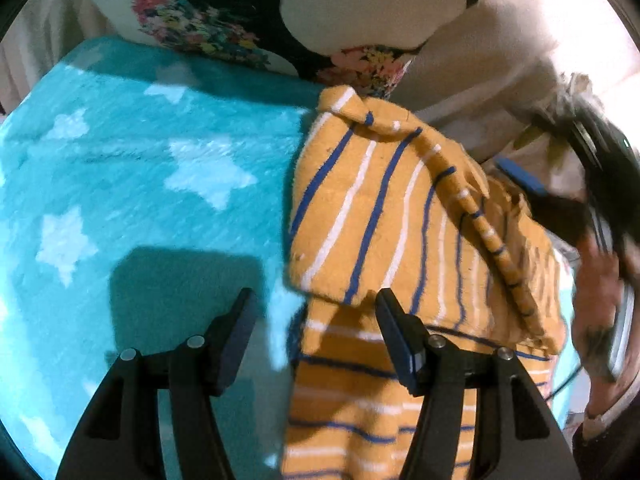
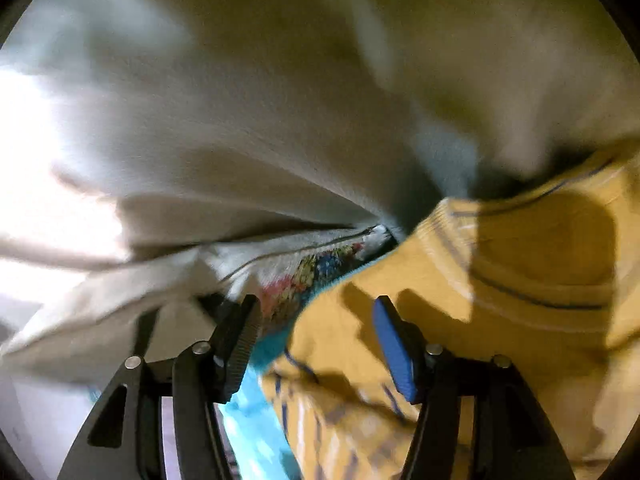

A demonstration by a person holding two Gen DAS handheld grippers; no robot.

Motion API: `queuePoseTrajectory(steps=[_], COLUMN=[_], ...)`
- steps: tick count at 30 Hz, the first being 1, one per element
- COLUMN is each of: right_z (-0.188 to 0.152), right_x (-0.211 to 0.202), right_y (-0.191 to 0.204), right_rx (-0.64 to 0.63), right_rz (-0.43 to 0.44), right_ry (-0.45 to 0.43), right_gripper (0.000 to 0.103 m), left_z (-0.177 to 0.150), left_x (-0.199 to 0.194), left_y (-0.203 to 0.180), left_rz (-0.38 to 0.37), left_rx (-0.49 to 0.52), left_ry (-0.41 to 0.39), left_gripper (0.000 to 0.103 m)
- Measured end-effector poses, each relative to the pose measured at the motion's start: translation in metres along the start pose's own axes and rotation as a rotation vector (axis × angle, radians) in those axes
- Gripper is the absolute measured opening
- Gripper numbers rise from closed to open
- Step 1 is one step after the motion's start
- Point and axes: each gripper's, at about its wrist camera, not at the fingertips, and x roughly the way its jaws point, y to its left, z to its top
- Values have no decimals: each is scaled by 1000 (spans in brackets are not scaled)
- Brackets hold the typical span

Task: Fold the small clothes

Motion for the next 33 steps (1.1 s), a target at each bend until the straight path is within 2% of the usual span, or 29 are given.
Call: queuePoseTrajectory(steps=[3, 7, 8, 11, 14, 16, 18, 20, 21, 22, 24, 26, 29, 31, 33], right_z=[-25, -68, -64, -91, -120, -137, -147, -139, -135, -125, -110, -88, -62, -39, -23], right_x=[-59, -120, -130, -155, -155, -136, -123, -124, -125, -126, -145, -163, -189, -204, -204], right_y=[-2, -32, -45, -63, -50, -38, -38, -53, -59, -67, -80, -89, -100, -113, -124], right_rx=[-172, -285, -289, -349, -514, -677, -771, -802, -796, -751, -647, -513, -362, -266, -221], right_rz=[-143, -334, -355, -401, -461, -544, -598, -651, -657, -631, -547, -409, -254, -207, -230], right_ry=[-3, 8, 10, 6, 4, 21, 46, 51, 51, 67, 97, 88, 52, 19, 0], right_gripper=[73, 74, 74, 74, 74, 74, 74, 73, 65, 40, 14, 8, 7, 6, 6], left_z=[-4, -25, -34, -59, -72, -78, -82, -84, -85, -88, -91, -94, -100, -104, -107], left_x=[-21, -36, -45, -51, -51, -48, -48, -48, -50, -54, -58, -61, -65, -65, -65], left_y=[1, 10, 8, 4, -2, -3, -3, -3, -3, -4, -5, -6, -7, -8, -8], left_rz=[-16, -19, -17, 3, 22, 33, 35, 23, 22, 28, 32, 33, 33, 29, 36], left_rx=[-7, -42, -43, -34, -25, -36, -64, -101, -114, -124, -135, -145, -164, -179, -185], left_ry=[-23, -9, -5, 4, 13, 24, 30, 25, 19, 9, -3, -10, -18, -15, -14], left_gripper=[60, 61, 61, 61, 61, 61, 61, 61, 61, 61, 61, 61, 61, 61, 61])
